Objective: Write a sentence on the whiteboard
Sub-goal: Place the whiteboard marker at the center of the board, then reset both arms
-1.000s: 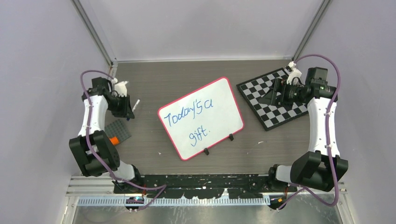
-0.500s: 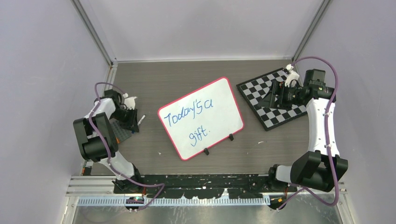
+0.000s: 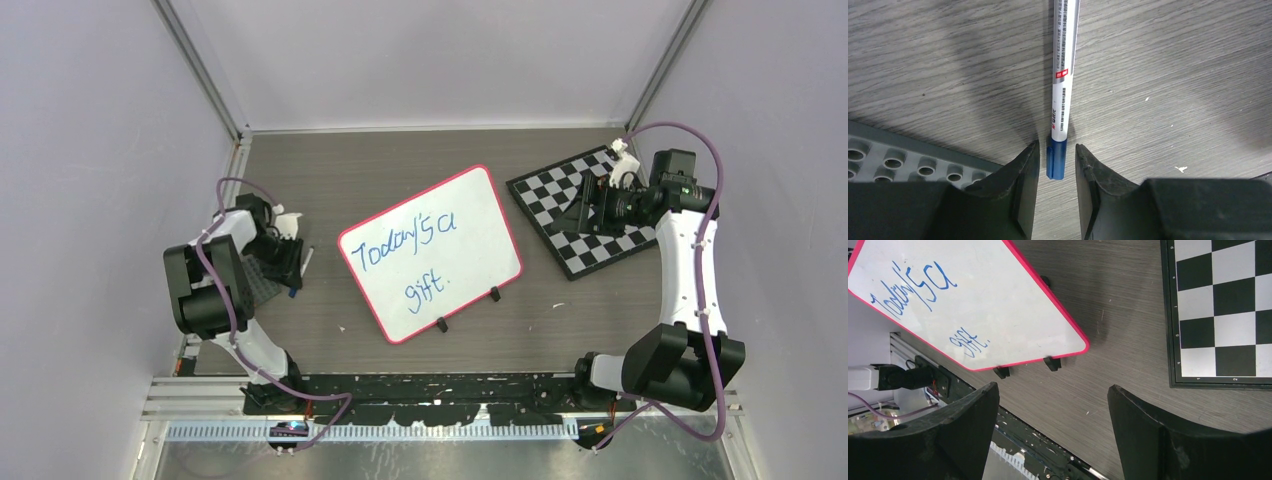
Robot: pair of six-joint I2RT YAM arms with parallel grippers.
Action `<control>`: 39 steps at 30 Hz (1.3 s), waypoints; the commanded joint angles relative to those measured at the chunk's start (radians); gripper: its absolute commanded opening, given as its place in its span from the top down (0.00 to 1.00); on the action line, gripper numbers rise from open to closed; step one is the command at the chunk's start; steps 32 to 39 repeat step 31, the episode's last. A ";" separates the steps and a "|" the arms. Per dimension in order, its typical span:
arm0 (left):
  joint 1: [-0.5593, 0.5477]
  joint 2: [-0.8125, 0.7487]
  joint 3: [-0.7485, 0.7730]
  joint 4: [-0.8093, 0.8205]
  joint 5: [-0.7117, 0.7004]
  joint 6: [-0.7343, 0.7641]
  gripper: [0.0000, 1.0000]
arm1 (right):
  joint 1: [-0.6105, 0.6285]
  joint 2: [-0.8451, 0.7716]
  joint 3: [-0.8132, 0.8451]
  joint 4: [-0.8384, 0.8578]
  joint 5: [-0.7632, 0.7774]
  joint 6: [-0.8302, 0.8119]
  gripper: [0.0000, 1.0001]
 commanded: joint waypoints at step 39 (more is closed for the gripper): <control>0.197 -0.159 0.663 -0.251 0.194 -0.111 0.00 | -0.208 0.234 0.467 -0.090 0.056 -0.125 0.16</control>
